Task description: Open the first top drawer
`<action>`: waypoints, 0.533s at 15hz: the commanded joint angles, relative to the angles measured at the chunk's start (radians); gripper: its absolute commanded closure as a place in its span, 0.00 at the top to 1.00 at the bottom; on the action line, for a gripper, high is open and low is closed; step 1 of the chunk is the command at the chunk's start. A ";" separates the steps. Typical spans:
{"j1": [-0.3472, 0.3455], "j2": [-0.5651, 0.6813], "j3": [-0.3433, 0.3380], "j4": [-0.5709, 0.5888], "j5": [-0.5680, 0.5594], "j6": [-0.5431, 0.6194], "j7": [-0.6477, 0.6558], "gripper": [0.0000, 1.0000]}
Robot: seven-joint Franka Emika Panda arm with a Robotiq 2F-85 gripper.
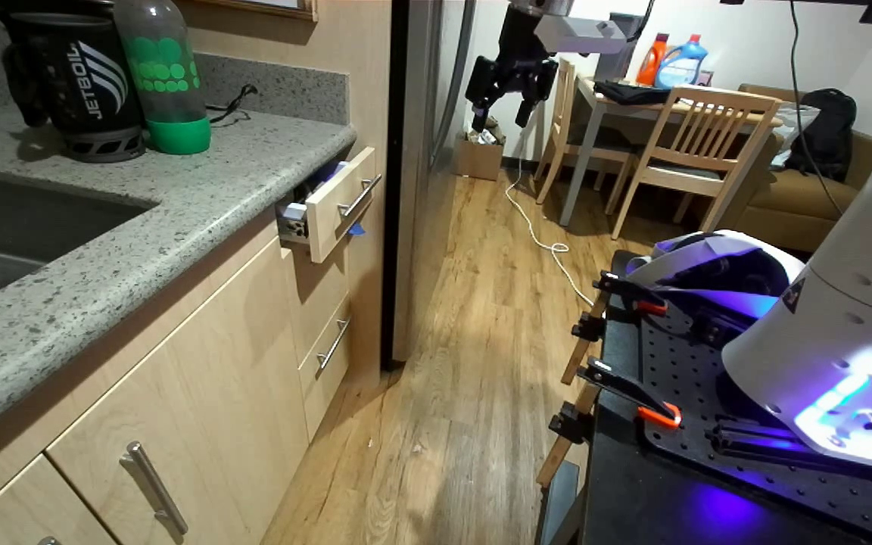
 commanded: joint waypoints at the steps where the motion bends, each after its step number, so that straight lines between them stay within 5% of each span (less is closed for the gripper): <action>1: -0.004 0.000 0.004 0.001 0.003 -0.001 -0.003 1.00; 5: -0.031 0.074 0.038 0.040 -0.232 0.017 0.120 1.00; 8: 0.005 0.157 0.034 0.080 -0.251 0.035 0.182 1.00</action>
